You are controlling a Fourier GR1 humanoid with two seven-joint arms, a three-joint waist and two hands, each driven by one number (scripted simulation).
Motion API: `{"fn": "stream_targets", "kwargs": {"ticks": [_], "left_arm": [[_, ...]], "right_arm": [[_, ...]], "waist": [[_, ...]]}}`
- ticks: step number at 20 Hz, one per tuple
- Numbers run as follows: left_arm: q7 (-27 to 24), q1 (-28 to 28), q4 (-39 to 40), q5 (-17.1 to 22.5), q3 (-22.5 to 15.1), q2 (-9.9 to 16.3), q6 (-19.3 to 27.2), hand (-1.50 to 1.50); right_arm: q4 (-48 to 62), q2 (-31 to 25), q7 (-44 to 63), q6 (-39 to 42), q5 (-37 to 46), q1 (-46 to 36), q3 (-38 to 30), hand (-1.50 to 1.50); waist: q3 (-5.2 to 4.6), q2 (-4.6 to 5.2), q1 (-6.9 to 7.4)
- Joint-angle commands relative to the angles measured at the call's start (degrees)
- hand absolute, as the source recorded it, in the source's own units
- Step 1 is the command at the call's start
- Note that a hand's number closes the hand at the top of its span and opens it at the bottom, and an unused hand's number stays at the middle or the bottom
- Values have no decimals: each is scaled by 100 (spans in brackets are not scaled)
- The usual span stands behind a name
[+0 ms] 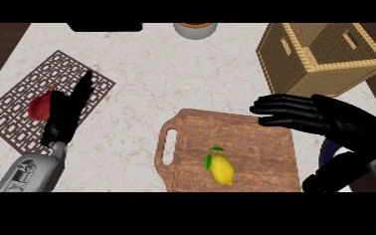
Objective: Pick the lemon from the cutting board and place it in the basket
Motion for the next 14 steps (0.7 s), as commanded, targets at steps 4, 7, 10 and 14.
{"fn": "stream_targets", "kwargs": {"ticks": [4,7,10,14], "left_arm": [[499,-57,-402,-69,47,24,14,0],[243,-56,-146,-239,73,-151,-88,0],[413,-3,-379,-292,174,-200,-158,0],[101,-218,216,-385,446,-347,-397,0]], "right_arm": [[-362,-1160,-340,1230,373,232,-80,-150],[-566,-976,-49,1601,352,205,-172,-150],[-292,-808,-358,1646,672,396,-300,-150],[-249,-101,152,1500,929,353,-235,-150]], "waist": [[12,8,61],[8,20,60],[10,24,81],[8,31,79]]}}
